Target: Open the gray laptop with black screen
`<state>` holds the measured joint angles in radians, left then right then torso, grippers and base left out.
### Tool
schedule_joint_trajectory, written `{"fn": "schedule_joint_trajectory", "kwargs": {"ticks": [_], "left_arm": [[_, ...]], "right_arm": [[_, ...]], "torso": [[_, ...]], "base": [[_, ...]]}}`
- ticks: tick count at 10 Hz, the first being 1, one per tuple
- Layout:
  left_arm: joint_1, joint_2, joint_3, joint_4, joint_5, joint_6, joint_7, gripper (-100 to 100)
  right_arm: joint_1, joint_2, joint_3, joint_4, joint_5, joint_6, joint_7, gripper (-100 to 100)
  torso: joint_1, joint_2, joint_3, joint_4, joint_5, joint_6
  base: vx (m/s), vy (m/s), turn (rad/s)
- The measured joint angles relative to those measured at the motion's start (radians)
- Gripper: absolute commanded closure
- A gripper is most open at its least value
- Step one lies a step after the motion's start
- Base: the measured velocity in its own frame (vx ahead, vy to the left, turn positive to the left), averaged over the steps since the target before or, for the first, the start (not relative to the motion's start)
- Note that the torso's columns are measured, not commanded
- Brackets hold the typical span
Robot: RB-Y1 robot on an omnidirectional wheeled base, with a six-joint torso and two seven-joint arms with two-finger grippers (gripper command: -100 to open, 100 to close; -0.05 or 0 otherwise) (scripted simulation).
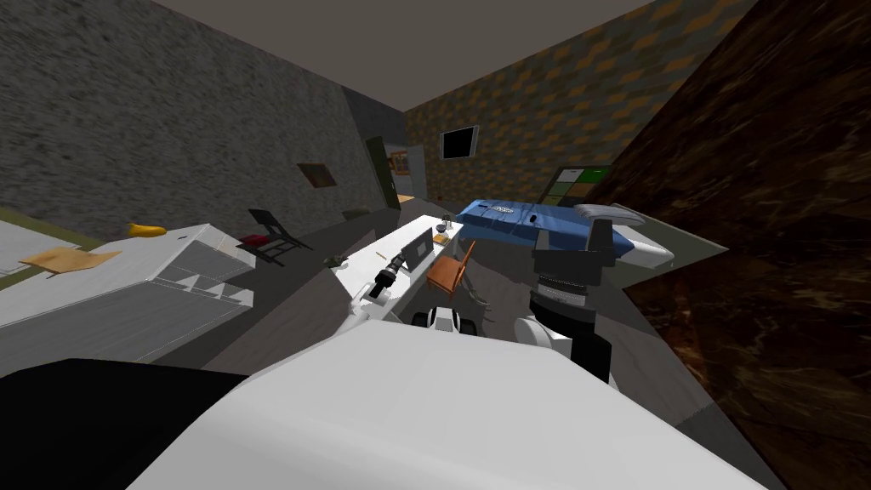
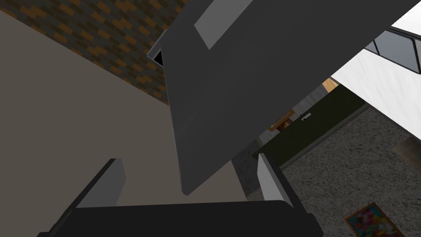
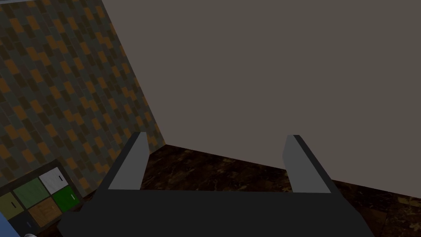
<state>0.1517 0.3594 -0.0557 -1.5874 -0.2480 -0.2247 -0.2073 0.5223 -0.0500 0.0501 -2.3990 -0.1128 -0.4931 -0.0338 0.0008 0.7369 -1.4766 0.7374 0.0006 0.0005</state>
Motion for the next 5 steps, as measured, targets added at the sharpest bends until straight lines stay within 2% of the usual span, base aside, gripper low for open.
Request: {"fn": "schedule_joint_trajectory", "kwargs": {"ticks": [1, 3, 4, 5], "left_arm": [[-0.001, 0.0, 0.0, 0.004, 0.0, -0.001, -0.001, -100], [-0.031, -0.014, 0.034, 0.035, -0.005, 0.004, -0.015, -100], [-0.068, -0.021, 0.061, 0.078, -0.007, 0.0, -0.024, -100], [-0.09, -0.036, 0.09, 0.097, -0.013, 0.008, -0.038, -100]], "right_arm": [[0.0, 0.0, 0.0, 0.0, 0.0, 0.0, 0.0, 0], [0.0, 0.0, 0.0, 0.0, 0.0, 0.0, 0.0, 0], [0.0, 0.0, 0.0, 0.0, 0.0, 0.0, 0.0, 0], [-0.001, 0.0, 0.0, 0.0, 0.0, 0.0, 0.0, 0]], "torso": [[-0.001, 0.002, 0.001, 0.001, -0.001, 0.0], [0.0, 0.005, 0.003, 0.002, 0.0, -0.001], [0.001, 0.005, 0.003, 0.002, 0.0, 0.0], [0.001, 0.005, 0.003, 0.002, 0.0, -0.001]], "base": [[-0.053, 0.033, -0.222], [-0.088, 0.063, -0.212], [-0.157, 0.093, -0.35], [-0.119, 0.057, -0.122]]}}
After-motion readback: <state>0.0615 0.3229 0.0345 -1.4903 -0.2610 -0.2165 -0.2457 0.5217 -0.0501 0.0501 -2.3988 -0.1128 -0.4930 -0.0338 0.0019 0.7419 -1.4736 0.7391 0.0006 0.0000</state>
